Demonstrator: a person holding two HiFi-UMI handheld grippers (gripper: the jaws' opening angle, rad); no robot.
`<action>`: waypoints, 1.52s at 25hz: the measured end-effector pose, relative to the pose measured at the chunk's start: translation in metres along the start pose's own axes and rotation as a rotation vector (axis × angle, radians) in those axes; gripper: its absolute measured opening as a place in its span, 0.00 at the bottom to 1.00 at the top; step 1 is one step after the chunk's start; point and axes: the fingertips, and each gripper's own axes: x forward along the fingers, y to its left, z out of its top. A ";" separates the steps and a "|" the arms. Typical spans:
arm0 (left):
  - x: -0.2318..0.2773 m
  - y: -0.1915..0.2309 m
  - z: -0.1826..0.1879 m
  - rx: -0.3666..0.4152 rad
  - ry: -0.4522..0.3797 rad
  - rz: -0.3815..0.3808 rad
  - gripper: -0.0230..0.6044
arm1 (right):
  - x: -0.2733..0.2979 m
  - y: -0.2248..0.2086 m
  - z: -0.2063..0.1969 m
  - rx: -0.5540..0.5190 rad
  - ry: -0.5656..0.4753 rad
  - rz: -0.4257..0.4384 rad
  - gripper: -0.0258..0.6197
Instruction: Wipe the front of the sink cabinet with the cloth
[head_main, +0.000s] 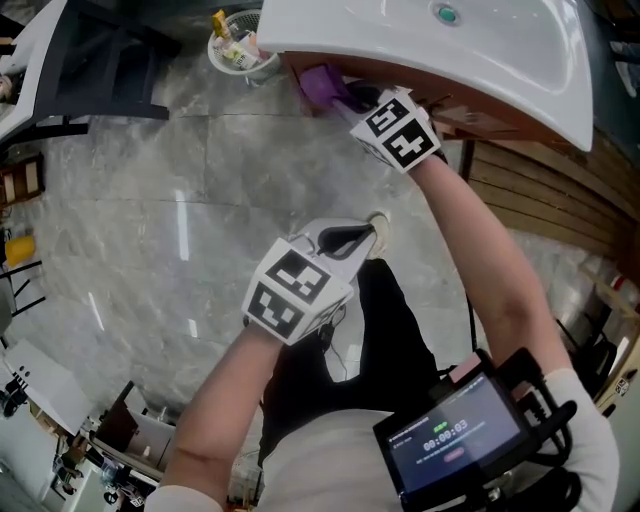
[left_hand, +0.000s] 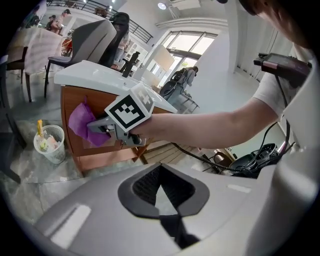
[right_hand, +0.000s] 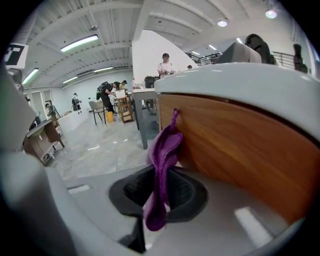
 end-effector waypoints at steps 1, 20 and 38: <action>0.003 -0.001 0.001 0.005 0.003 -0.004 0.05 | -0.005 -0.004 -0.004 0.016 0.000 -0.013 0.12; 0.056 0.006 0.027 0.024 0.064 -0.008 0.05 | -0.096 -0.084 -0.090 0.162 0.043 -0.211 0.13; 0.106 -0.027 0.043 0.061 0.109 -0.069 0.05 | -0.205 -0.158 -0.200 0.272 0.129 -0.390 0.13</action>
